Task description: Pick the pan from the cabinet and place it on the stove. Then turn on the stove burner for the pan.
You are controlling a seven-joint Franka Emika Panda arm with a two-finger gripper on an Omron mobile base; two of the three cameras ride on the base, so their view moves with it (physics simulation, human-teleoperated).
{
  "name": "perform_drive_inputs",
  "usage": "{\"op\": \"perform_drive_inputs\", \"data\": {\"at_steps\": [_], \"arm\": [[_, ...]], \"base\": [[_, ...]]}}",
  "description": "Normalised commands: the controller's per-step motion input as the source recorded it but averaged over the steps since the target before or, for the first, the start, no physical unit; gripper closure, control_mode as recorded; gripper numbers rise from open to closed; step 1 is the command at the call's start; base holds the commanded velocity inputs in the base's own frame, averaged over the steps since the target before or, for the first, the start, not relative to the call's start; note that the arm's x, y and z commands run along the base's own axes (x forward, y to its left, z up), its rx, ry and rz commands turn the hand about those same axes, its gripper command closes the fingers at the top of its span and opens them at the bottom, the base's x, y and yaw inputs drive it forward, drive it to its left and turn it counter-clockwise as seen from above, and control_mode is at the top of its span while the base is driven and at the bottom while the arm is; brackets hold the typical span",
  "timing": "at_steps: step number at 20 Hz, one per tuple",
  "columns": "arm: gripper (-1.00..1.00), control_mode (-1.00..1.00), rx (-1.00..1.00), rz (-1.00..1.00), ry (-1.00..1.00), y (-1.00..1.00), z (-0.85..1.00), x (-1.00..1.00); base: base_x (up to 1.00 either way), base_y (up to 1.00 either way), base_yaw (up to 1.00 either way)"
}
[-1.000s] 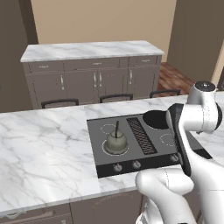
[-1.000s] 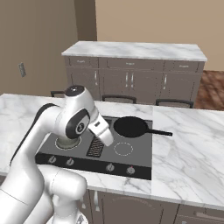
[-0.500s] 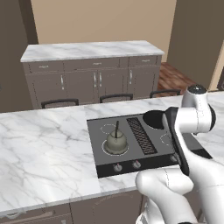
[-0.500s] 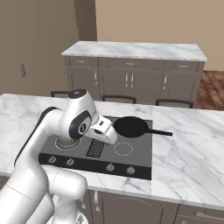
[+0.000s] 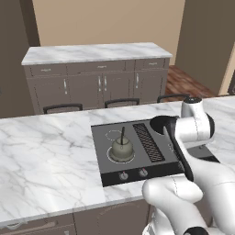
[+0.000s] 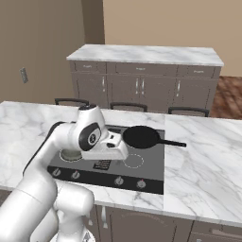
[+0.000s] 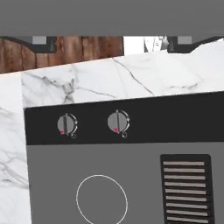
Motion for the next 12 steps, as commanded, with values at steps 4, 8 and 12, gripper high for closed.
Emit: {"op": "perform_drive_inputs", "data": {"at_steps": [4,8,12], "arm": [[-1.00,-1.00,0.00,0.01,0.09,0.00,-0.33,0.03],[-1.00,-1.00,0.00,0.07,0.05,0.00,-0.36,0.16],[-1.00,-1.00,0.02,0.06,0.03,0.00,-0.33,0.29]], "base": [[0.00,0.00,0.00],[0.00,0.00,0.00],[0.00,0.00,0.00]]}}
